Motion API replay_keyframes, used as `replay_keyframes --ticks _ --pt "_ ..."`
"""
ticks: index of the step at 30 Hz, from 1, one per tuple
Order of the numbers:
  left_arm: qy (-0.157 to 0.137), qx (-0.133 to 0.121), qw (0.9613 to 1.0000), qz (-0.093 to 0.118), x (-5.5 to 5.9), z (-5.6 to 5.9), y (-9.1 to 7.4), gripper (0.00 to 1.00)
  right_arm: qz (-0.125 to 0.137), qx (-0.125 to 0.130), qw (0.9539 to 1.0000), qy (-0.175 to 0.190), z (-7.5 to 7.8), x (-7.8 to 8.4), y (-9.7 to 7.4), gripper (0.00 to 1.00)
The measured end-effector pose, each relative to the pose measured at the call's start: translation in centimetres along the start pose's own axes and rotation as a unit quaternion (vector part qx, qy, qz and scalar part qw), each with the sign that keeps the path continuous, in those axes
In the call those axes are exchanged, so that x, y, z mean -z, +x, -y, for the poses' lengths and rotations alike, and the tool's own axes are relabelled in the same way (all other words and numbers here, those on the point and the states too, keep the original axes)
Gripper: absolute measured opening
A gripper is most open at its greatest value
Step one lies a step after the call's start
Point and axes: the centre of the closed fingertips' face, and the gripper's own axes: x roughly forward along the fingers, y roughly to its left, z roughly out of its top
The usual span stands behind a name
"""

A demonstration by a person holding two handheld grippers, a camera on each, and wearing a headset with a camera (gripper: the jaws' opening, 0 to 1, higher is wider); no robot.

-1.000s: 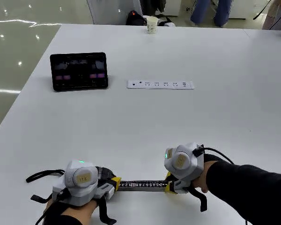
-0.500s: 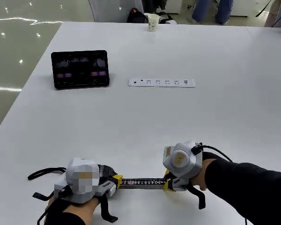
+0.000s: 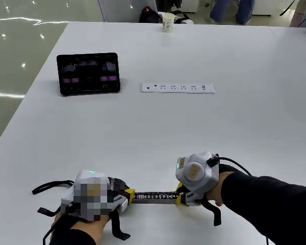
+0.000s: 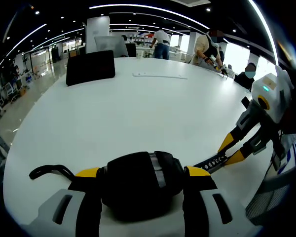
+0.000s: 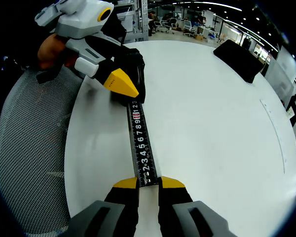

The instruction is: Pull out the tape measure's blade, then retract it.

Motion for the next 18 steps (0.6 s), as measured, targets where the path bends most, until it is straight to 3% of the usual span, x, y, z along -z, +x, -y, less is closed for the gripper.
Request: replay_keyframes --ticks 18 --pt "-0.001 0.002 1.0 0.0 0.1 0.0 0.0 0.62 0.004 -0.003 1.0 0.001 0.0 -1.1 0.7 0.11"
